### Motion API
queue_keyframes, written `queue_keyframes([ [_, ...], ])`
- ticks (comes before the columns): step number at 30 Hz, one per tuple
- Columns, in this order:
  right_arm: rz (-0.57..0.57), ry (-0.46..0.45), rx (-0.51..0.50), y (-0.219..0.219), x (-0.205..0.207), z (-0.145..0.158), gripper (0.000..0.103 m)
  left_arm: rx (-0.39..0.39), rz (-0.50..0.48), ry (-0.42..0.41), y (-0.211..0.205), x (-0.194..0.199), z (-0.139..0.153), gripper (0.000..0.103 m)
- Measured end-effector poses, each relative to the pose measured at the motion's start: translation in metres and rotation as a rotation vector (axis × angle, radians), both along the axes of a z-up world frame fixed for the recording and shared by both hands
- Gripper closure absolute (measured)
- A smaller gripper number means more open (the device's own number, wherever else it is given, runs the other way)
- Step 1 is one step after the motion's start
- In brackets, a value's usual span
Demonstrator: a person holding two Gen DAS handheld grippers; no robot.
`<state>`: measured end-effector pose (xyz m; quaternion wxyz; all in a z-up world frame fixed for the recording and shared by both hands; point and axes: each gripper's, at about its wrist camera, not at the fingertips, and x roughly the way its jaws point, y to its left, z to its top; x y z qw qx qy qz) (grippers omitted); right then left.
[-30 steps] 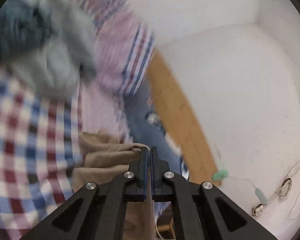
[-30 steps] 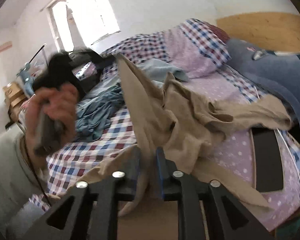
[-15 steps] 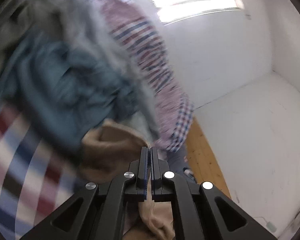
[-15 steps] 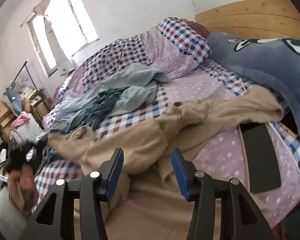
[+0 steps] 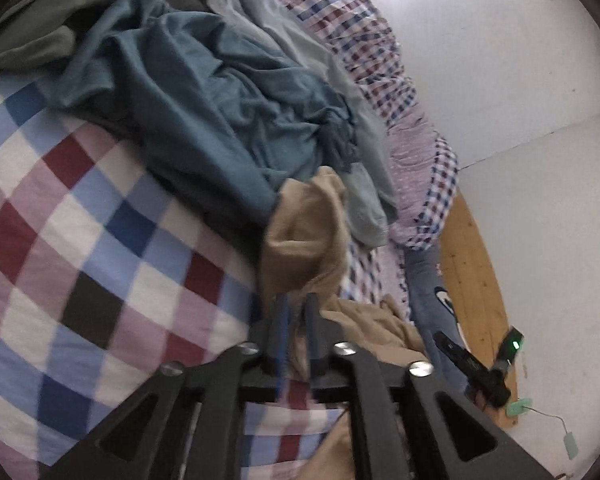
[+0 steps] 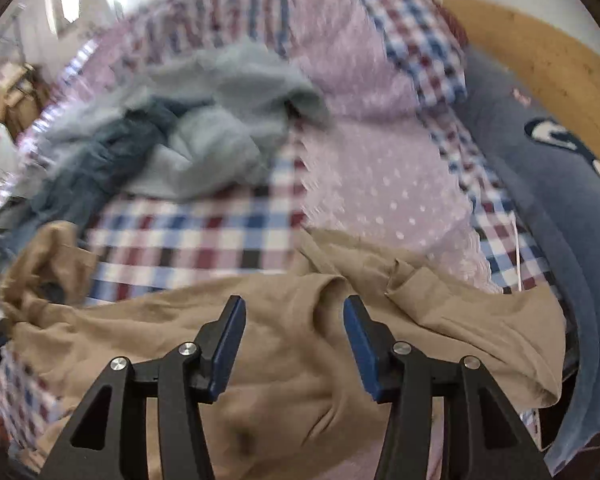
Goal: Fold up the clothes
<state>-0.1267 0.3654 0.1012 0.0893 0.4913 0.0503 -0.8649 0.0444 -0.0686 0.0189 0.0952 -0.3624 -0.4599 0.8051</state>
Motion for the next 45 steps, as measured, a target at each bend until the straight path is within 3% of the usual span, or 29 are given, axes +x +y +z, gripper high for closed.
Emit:
queue_keyframes([
  [2,-0.003,-0.041,0.024,0.002,-0.012,-0.011,0.049,-0.006,0.008,0.019,-0.005,0.003,0.004,0.042],
  [3,-0.004,-0.062,0.036,0.004,-0.017,-0.016,0.048,-0.022,0.005,0.031,-0.006,0.003,0.007,0.038],
  [7,0.025,-0.122,0.101,0.0,-0.033,-0.036,0.048,-0.143,-0.038,0.078,-0.002,-0.003,0.026,0.031],
  [12,0.093,-0.136,0.154,-0.02,-0.034,-0.051,0.049,-0.358,-0.133,0.058,0.014,-0.034,0.031,0.03],
  [13,0.111,-0.123,0.164,-0.024,-0.031,-0.051,0.054,-0.367,-0.156,0.044,0.016,-0.04,0.028,0.03],
  [16,0.161,-0.08,0.213,-0.038,-0.02,-0.048,0.088,-0.378,-0.155,0.048,0.012,-0.044,0.034,0.03],
  [18,0.181,-0.037,0.237,-0.043,-0.012,-0.04,0.089,-0.383,-0.145,0.056,0.009,-0.045,0.04,0.034],
  [20,0.188,0.029,0.269,-0.045,-0.003,-0.023,0.09,-0.388,-0.136,0.064,0.005,-0.046,0.045,0.079],
  [21,0.19,0.054,0.276,-0.048,-0.001,-0.014,0.091,-0.39,-0.131,0.068,0.003,-0.047,0.048,0.088],
  [22,0.192,0.077,0.281,-0.05,0.001,-0.005,0.091,-0.393,-0.126,0.072,0.001,-0.047,0.051,0.091],
  [31,0.213,0.273,0.321,-0.079,0.016,0.073,0.091,-0.386,-0.047,0.134,-0.024,-0.045,0.082,0.096],
  [38,0.236,0.403,0.313,-0.129,0.006,0.11,0.096,-0.243,0.189,0.246,-0.109,-0.023,0.118,0.097],
  [45,0.344,0.461,0.329,-0.23,-0.034,0.121,0.096,-0.212,0.303,0.259,-0.197,-0.034,0.149,0.097],
])
